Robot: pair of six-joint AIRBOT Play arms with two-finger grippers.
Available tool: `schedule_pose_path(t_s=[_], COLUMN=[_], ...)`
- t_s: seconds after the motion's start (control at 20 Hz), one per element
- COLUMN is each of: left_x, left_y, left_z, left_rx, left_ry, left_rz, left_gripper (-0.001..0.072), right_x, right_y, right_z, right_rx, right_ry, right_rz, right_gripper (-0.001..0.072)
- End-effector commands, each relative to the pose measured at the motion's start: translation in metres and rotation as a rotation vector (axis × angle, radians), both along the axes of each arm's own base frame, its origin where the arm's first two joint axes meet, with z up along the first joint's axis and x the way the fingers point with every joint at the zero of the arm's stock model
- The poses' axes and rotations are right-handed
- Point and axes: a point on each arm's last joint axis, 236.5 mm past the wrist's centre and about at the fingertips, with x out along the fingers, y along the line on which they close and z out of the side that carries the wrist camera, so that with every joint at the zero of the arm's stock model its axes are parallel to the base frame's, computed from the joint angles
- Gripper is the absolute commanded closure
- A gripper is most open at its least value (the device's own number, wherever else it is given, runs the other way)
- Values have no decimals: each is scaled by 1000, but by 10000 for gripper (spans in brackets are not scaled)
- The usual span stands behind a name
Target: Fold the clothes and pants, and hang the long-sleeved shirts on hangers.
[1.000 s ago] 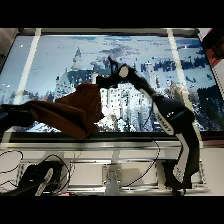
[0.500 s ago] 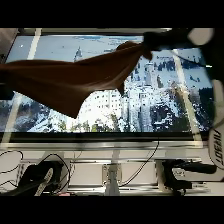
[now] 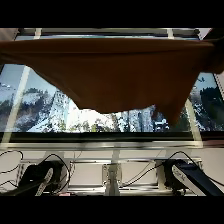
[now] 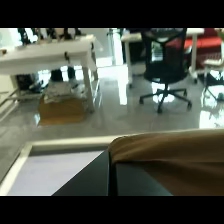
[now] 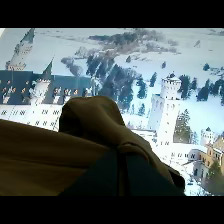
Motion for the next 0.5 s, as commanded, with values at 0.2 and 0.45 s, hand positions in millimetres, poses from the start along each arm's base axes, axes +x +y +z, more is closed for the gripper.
schedule_pose_path(t_s=[0.2,0.45], left_x=[35,139], left_y=[-12,-28], left_z=[-56,-200], left_rx=[-65,-17], left_ry=[202,567], left_rz=[-34,-26], left_gripper=[687,686], right_x=[-32,56], right_y=[28,46], right_z=[-77,-199], right_rx=[65,302], right_ry=[244,288], right_rz=[110,33], right_gripper=[695,694])
